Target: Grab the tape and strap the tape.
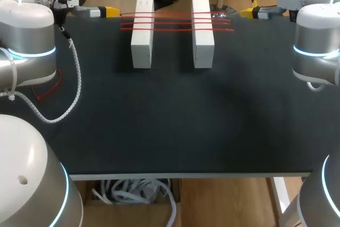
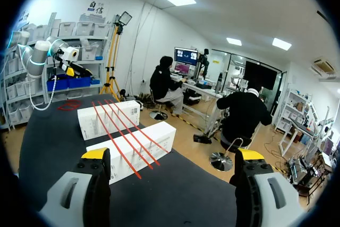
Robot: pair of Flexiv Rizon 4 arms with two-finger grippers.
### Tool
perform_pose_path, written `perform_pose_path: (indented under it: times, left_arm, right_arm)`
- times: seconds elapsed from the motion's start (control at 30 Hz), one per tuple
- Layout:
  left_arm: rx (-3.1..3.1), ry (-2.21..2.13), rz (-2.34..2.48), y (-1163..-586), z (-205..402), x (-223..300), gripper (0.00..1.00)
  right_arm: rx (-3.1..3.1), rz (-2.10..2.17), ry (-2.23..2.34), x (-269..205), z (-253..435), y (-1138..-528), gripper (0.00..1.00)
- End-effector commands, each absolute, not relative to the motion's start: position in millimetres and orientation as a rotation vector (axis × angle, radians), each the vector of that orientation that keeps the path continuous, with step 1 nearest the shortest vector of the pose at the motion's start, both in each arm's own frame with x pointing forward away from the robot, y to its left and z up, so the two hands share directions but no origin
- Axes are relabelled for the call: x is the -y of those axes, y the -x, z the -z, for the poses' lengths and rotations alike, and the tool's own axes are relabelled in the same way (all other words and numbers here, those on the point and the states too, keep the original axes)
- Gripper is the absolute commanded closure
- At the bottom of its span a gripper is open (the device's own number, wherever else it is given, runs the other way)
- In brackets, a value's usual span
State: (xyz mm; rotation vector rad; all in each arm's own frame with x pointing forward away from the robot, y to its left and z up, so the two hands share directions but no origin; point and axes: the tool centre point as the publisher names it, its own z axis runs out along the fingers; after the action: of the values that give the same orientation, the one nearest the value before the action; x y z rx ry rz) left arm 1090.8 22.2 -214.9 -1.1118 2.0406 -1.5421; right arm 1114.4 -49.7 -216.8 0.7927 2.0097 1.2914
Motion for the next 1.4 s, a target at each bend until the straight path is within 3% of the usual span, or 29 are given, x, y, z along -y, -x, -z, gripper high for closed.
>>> perform_pose_path:
  times: [0.03, 0.57, 1.4]
  left_arm:
    - [-2.031, 1.107, 1.549, -1091, 217, -22, 0.00]
    - [-2.046, 1.042, 1.585, -1090, 217, -23, 0.00]
    - [-2.181, 0.204, 1.978, -1077, 230, -1, 0.00]
  right_arm:
    - [-2.010, -1.292, -0.792, 50, 217, -1114, 0.00]
    - [-2.010, -1.292, -0.792, 50, 217, -1114, 0.00]
    - [-2.010, -1.292, -0.792, 50, 217, -1114, 0.00]
